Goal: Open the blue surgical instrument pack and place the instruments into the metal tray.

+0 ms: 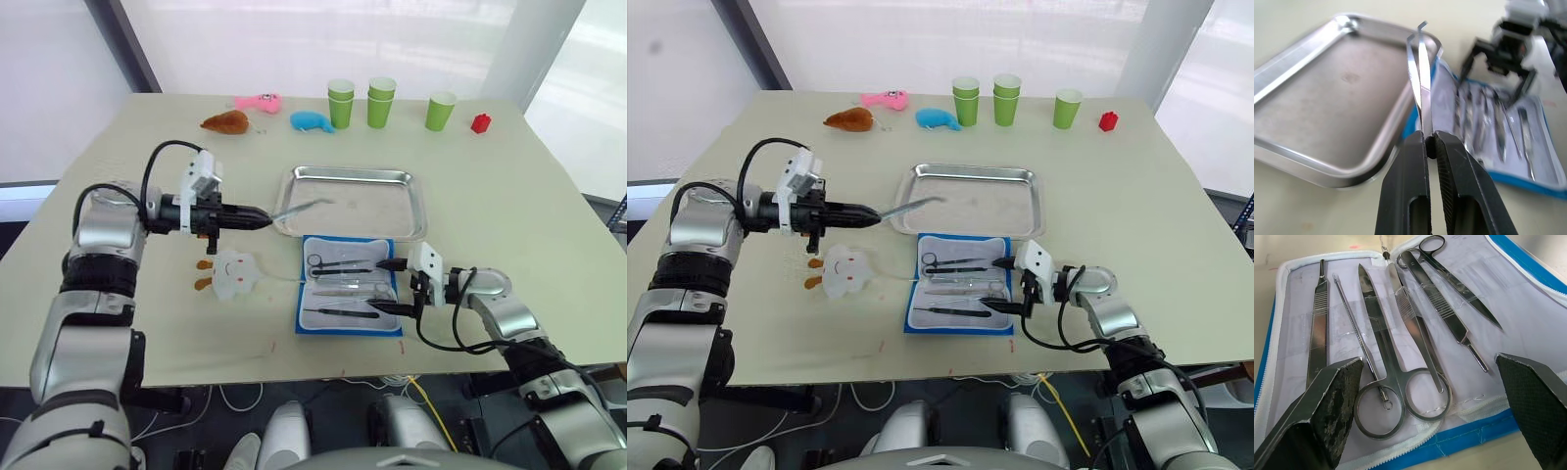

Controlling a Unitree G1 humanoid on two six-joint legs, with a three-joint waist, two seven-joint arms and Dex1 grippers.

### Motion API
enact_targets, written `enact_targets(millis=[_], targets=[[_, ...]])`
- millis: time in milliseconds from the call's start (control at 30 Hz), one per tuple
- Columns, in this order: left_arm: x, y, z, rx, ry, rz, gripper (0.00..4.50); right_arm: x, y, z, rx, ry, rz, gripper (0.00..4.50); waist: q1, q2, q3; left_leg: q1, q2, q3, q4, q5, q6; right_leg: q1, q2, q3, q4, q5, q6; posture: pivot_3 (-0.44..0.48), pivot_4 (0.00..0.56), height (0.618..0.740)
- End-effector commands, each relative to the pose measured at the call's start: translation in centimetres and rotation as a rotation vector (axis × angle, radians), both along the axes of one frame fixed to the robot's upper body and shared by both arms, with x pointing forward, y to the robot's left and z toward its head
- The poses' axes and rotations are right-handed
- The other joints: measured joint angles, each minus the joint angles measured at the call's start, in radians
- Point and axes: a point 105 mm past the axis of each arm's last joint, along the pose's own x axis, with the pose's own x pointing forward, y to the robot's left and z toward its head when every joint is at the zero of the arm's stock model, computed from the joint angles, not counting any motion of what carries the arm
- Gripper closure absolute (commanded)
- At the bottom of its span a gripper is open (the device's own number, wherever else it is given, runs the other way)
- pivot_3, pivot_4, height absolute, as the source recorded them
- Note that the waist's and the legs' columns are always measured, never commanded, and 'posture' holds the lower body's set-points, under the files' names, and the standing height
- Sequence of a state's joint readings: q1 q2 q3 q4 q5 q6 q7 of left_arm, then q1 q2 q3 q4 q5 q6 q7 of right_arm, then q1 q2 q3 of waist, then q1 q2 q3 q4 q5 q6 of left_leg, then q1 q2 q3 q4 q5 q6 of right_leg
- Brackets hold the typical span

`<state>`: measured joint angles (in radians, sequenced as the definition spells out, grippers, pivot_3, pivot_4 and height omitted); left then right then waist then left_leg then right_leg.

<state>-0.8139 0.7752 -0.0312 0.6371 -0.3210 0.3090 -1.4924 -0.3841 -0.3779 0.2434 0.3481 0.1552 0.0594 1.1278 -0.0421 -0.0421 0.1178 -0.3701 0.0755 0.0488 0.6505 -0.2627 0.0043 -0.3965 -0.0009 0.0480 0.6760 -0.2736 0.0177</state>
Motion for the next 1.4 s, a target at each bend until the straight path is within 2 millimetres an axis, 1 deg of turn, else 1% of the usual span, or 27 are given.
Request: enact_targets(millis=[33,133,200,267,333,400,467,567,633,800,867,933,1000,1133,1267,1400], targets=[[1.3,-1.3,1.7,-0.118,-0.064,0.099,4.46,-4.5,-1.5,-8.5,-0.221,0.341,0.005,0.0,0.001,-0.001,0.0,0.001,0.0,0.0,0.0,0.0,0.0,0.0,0.0,0.0,0.0,0.0,0.0,0.0,0.15,0.74],[2.4,-2.3,2.0,-0.196,-0.114,0.201,4.46,-4.5,-1.5,-8.5,-0.221,0.34,0.007,0.0,0.0,-0.001,0.0,0.003,0.0,0.0,-0.001,0.0,0.0,0.002,0.0,0.001,0.0,0.0,0.001,0.0,0.15,0.74],[3.3,-2.9,1.9,-0.213,-0.154,0.295,4.46,-4.5,-1.5,-8.5,-0.221,0.339,0.008,0.0,0.0,-0.001,0.0,0.003,0.0,-0.001,-0.002,0.0,0.0,0.003,0.0,0.002,0.0,0.001,0.003,0.0,0.15,0.74],[4.3,-3.2,1.6,-0.19,-0.19,0.411,4.46,-4.5,-1.5,-8.5,-0.22,0.338,0.008,0.0,0.0,-0.001,0.0,0.003,0.0,0.0,-0.002,0.0,0.0,0.003,0.0,0.002,0.0,0.002,0.003,0.0,0.15,0.74],[5.0,-3.5,0.6,-0.13,-0.181,0.503,4.46,-4.6,-1.5,-8.5,-0.22,0.337,0.008,0.0,0.001,-0.001,0.0,0.004,0.0,0.0,-0.002,0.0,0.0,0.003,0.0,0.002,0.0,0.002,0.004,0.0,0.15,0.74],[5.0,-4.2,0.0,-0.101,-0.179,0.543,4.46,-4.6,-1.5,-8.5,-0.22,0.337,0.008,0.0,0.0,-0.001,0.0,0.004,0.0,0.0,-0.002,0.0,0.0,0.003,0.0,0.003,0.0,0.002,0.004,0.0,0.15,0.74],[4.8,-5.4,-0.4,-0.099,-0.167,0.578,4.46,-4.6,-1.5,-8.5,-0.218,0.337,0.007,0.0,0.0,-0.001,0.0,0.005,0.0,0.0,-0.003,0.0,0.0,0.004,0.0,0.003,0.0,0.002,0.004,0.0,0.15,0.74],[4.7,-6.2,-1.1,-0.05,-0.175,0.637,4.46,-4.7,-1.5,-8.5,-0.217,0.338,0.009,0.0,0.0,-0.002,-0.001,0.005,0.0,0.0,-0.003,0.0,0.0,0.004,0.0,0.003,0.0,0.002,0.004,0.0,0.15,0.74],[5.0,-6.8,-1.4,-0.084,-0.151,0.742,4.46,-4.7,-1.5,-8.5,-0.218,0.339,0.012,0.0,0.001,-0.002,-0.001,0.006,0.0,0.0,-0.003,0.0,0.0,0.004,0.0,0.004,-0.001,0.002,0.004,0.0,0.15,0.74],[4.9,-7.6,-2.4,-0.138,-0.092,0.9,4.46,-4.7,-1.6,-8.5,-0.221,0.337,0.013,0.0,0.0,-0.004,-0.002,0.008,0.0,0.0,-0.004,0.0,0.0,0.006,-0.001,0.004,-0.003,0.002,0.004,0.0,0.15,0.74],[4.9,-8.2,-2.8,-0.146,-0.085,0.927,4.46,-4.7,-1.6,-8.4,-0.22,0.335,0.013,0.0,0.0,-0.003,-0.002,0.01,0.0,-0.001,-0.006,0.0,0.0,0.008,-0.001,0.003,-0.004,0.002,0.004,0.0,0.15,0.74],[4.7,-9.1,-3.1,-0.182,-0.052,0.929,4.46,-4.7,-1.6,-8.4,-0.22,0.335,0.013,0.0,0.001,-0.003,-0.002,0.011,0.0,-0.002,-0.007,0.0,0.0,0.01,-0.001,0.003,-0.005,0.002,0.004,0.0,0.15,0.74],[4.6,-9.7,-3.5,-0.229,-0.001,0.973,4.46,-4.7,-1.6,-8.4,-0.221,0.335,0.012,0.0,0.001,-0.003,-0.003,0.01,0.0,-0.002,-0.007,0.0,0.0,0.01,-0.001,0.003,-0.007,0.002,0.004,0.0,0.15,0.74],[4.4,-9.9,-4.5,-0.256,0.061,1.055,4.46,-4.7,-1.7,-8.4,-0.22,0.334,0.01,0.0,-0.001,-0.003,-0.002,0.011,0.0,-0.003,-0.008,0.0,0.0,0.013,-0.001,0.002,-0.012,0.003,0.005,0.0,0.15,0.74],[4.5,-8.7,-5.5,-0.247,0.086,1.144,4.46,-4.7,-1.7,-8.4,-0.22,0.333,0.01,0.0,-0.001,-0.003,-0.002,0.011,0.0,-0.003,-0.009,0.0,0.0,0.014,-0.001,0.002,-0.013,0.003,0.005,0.0,0.15,0.74],[4.4,-8.0,-6.4,-0.207,0.095,1.169,4.46,-4.7,-1.7,-8.4,-0.22,0.332,0.011,0.0,0.0,-0.003,-0.002,0.012,0.0,-0.004,-0.01,0.0,-0.001,0.015,-0.001,0.001,-0.014,0.003,0.005,0.0,0.15,0.74]])
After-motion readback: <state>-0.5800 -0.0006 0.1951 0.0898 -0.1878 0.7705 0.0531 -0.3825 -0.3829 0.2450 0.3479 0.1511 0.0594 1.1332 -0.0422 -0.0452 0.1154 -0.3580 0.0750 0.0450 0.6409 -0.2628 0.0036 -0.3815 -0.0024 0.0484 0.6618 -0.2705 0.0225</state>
